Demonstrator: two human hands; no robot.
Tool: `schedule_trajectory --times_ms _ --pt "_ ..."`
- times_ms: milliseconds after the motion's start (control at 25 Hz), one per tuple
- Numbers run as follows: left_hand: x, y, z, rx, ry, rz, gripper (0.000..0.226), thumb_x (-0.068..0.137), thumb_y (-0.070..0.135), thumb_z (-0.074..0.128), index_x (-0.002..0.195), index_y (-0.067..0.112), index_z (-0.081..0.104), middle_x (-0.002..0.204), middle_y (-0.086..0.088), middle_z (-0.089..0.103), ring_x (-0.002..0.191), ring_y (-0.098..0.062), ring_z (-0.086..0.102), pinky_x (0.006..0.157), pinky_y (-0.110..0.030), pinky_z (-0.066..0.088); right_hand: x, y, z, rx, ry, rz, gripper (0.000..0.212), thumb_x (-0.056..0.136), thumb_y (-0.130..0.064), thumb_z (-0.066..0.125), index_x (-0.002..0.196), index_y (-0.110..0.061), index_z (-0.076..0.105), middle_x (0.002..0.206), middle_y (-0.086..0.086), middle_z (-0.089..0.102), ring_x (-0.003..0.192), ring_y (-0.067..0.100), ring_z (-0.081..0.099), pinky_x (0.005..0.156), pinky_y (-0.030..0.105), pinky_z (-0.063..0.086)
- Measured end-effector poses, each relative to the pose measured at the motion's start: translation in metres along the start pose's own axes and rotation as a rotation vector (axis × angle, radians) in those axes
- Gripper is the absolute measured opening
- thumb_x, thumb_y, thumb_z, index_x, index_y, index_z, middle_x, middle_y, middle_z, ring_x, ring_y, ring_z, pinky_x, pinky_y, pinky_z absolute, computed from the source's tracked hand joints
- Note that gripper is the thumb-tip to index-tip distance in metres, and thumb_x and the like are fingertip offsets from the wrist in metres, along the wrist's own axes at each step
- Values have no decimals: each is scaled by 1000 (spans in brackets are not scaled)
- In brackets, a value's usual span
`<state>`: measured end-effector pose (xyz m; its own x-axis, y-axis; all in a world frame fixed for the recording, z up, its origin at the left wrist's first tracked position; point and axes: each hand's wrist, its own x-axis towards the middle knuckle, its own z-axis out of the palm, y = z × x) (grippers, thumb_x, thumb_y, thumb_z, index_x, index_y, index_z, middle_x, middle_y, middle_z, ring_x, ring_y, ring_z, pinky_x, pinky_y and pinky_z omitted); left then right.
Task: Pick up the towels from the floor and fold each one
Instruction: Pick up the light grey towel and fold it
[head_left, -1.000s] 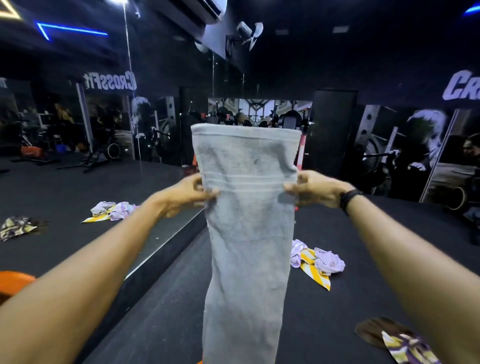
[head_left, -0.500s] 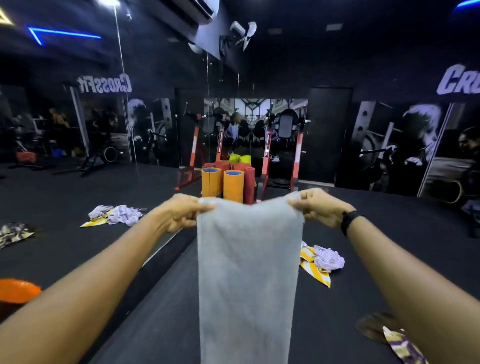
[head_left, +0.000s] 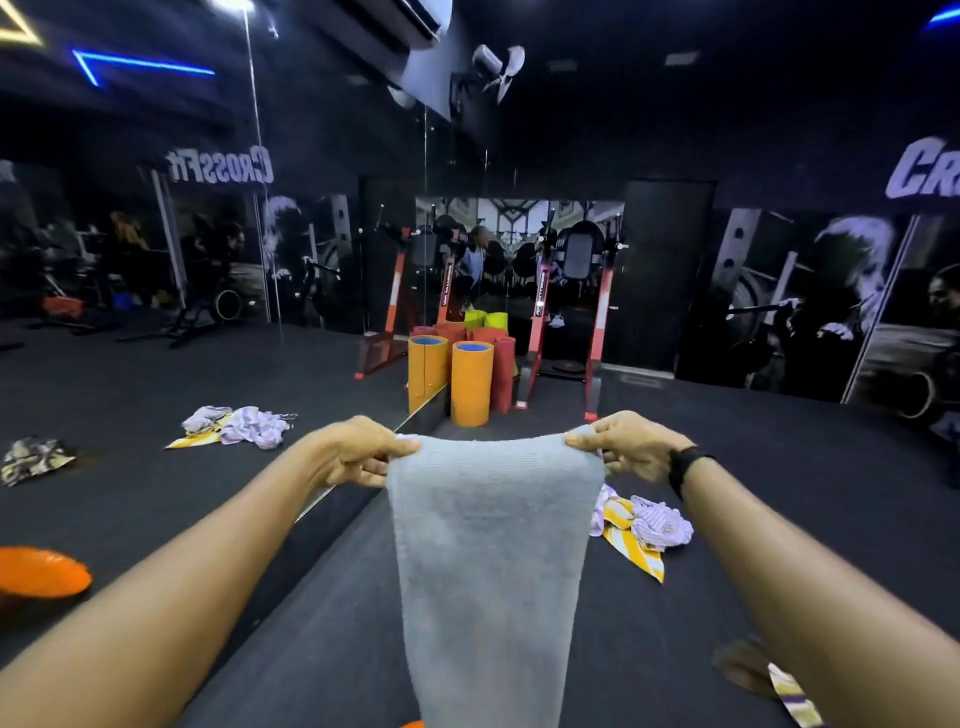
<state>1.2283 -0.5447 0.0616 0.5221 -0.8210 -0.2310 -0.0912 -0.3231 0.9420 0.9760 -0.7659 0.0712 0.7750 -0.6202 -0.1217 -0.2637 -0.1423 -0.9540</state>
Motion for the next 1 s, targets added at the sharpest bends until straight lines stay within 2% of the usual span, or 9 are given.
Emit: schedule_trajectory --times_ms 120,240,320,440,560,720,800,880,1000 --pt "-3 24 -8 -255 -9 222 45 75 30 79 112 7 67 98 -4 73 80 -12 68 61 -24 56 3 -29 -6 178 17 -182 26 84 -26 69 102 -7 70 89 2 73 81 15 66 65 20 55" --pt "-20 32 -14 91 -152 199 45 62 39 83 91 7 69 75 2 73 60 -5 64 58 -20 53 -6 -36 2 25 -122 -129 57 62 -34 84 110 -7 66 106 7 73 94 20 69 81 35 56" --pt "-19 16 -17 206 -163 168 35 66 34 84 78 5 70 71 -2 72 62 -7 66 60 -20 53 -3 -22 9 -50 -115 -68 37 68 -17 80 102 -5 68 92 3 75 82 13 71 67 26 58" --pt "-12 1 -22 -33 -94 183 38 68 36 81 94 9 74 86 -6 72 76 -12 64 76 -29 56 5 -12 12 59 -1 -40 9 86 -11 68 94 -8 71 80 -3 71 72 6 62 55 14 50" --pt "-15 3 -16 -15 -24 129 22 85 23 69 101 9 73 82 -3 70 69 -8 61 79 -30 57 10 -15 14 42 7 3 20 88 -14 67 106 -6 70 90 1 68 74 9 60 60 15 50" --pt "-18 20 -16 -230 -16 317 29 80 23 70 105 8 69 84 1 74 73 -8 68 60 -20 54 10 -35 7 214 -54 -156 39 77 -24 71 110 -5 65 97 6 71 80 13 68 63 21 56" --pt "-25 20 -22 76 -96 229 26 74 25 76 95 9 71 84 0 74 71 -6 68 62 -19 54 6 -33 5 -10 -116 -68 50 61 -35 77 102 -6 68 95 7 73 81 17 68 68 28 57" --pt "-22 11 -29 195 -70 172 25 76 24 76 90 3 71 83 -6 72 72 -10 66 75 -25 57 8 -17 8 -153 -87 5 42 68 -33 77 97 -4 68 88 9 70 73 18 62 65 28 54" --pt "-18 9 -28 -50 56 221 19 90 27 63 87 8 66 74 -1 66 68 -10 60 84 -31 54 13 -13 13 15 96 -12 21 91 -24 64 104 -7 67 79 2 63 63 10 53 55 20 49"
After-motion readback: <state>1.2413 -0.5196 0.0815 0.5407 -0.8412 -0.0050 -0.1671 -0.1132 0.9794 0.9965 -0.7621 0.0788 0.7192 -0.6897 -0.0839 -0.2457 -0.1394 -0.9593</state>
